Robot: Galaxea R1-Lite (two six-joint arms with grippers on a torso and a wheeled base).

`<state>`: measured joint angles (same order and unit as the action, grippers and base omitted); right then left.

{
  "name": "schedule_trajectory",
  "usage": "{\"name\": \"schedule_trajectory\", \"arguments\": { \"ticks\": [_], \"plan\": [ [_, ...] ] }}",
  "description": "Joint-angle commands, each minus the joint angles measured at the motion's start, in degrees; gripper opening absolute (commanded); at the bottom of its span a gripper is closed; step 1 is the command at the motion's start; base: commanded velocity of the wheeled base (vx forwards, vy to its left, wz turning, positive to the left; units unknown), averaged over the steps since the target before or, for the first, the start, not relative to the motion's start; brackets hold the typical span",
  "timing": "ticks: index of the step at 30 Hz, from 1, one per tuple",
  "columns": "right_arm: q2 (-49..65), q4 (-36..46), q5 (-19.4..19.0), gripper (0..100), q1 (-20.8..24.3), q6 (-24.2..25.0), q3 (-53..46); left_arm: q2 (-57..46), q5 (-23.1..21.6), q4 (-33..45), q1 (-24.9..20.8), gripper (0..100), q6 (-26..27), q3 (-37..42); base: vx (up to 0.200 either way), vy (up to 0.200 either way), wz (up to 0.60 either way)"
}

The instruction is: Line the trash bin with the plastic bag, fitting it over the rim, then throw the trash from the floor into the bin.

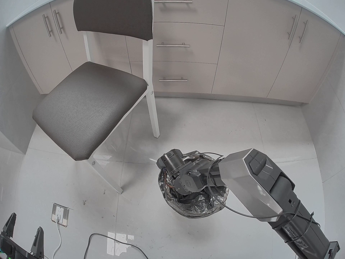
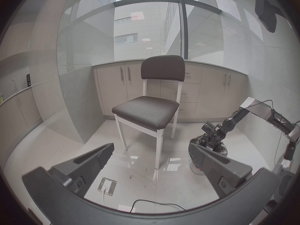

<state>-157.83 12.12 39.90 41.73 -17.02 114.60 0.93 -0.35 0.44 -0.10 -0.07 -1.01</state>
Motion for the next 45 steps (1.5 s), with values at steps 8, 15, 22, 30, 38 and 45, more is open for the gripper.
{"name": "schedule_trajectory", "arguments": {
  "ticks": [8,15,22,30,38,45],
  "plan": [
    [1.74,0.19,0.00,100,-0.16,-0.12,-0.01,-0.93,0.00,0.00,0.01,100,-0.01,1.01,0.000,0.000,0.00],
    [6.57,1.07,0.97,100,-0.07,-1.70,-0.01,-0.93,0.00,0.00,0.01,100,-0.01,1.01,0.000,0.000,0.00],
    [14.04,6.52,2.99,100,-0.33,-2.23,-0.01,-0.93,0.00,0.00,0.01,100,-0.01,1.01,0.000,0.000,0.00],
    [32.85,17.33,7.03,100,-1.65,-2.14,-0.01,-0.93,0.00,0.00,0.01,100,-0.01,1.01,0.000,0.000,0.00],
    [49.20,27.61,7.21,100,-10.44,-2.05,-0.01,-0.93,0.00,0.00,0.01,100,-0.01,1.01,0.000,0.000,0.00],
    [66.34,41.94,3.96,100,-20.46,-4.87,-0.01,-0.93,0.00,0.00,0.01,100,-0.01,1.01,0.000,0.000,0.00]
  ]
}}
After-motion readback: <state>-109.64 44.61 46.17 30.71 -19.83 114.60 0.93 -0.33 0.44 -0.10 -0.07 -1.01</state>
